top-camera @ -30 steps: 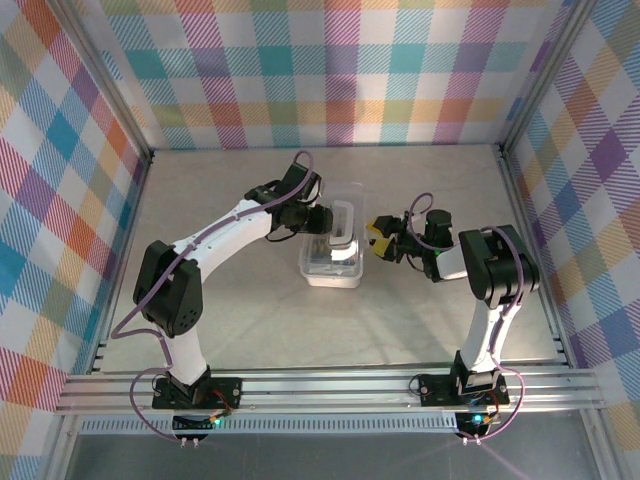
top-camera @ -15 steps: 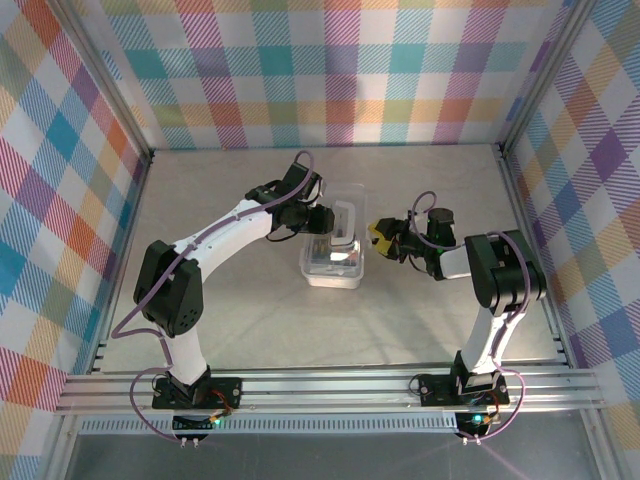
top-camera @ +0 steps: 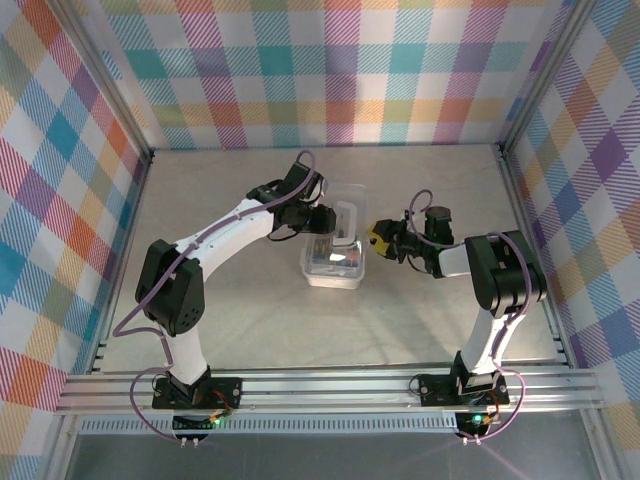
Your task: Pack the tool kit
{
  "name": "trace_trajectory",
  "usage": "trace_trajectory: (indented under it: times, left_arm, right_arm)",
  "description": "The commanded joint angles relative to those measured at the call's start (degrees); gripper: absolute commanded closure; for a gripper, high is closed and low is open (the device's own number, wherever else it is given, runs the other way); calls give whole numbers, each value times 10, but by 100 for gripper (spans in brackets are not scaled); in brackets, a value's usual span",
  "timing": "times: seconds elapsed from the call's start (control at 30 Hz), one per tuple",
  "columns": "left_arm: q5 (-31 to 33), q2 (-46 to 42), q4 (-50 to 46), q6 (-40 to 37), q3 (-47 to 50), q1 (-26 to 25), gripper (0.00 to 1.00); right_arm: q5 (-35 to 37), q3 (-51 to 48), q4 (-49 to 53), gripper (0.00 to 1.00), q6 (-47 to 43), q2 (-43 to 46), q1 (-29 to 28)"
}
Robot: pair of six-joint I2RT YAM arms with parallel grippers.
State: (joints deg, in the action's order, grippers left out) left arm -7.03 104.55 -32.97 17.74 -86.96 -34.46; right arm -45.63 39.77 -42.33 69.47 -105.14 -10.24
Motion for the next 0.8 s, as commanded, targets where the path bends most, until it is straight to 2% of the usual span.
trace_trajectory:
  times: [0.0, 0.3, 0.4, 0.5, 0.63, 0.77]
  left_arm:
    - [8, 57, -96, 3, 28, -3, 58]
    - [16, 53, -98, 1, 33, -4, 59]
    - [11, 46, -104, 2, 31, -4, 58]
    - [19, 35, -123, -3, 14, -12, 46]
    - [23, 34, -148, -9, -26, -19, 31]
    - [67, 63, -208, -19, -92, -27, 25]
  right_arm:
    - [-17, 14, 13, 57, -19, 22, -7]
    - [-13, 12, 50, 57, -47, 63, -4]
    - [-8, 15, 91, 55, -71, 70, 0]
    - [5, 25, 140, 54, -105, 69, 0]
    - [9, 31, 151, 54, -116, 55, 0]
    - [13, 33, 162, 54, -128, 52, 0]
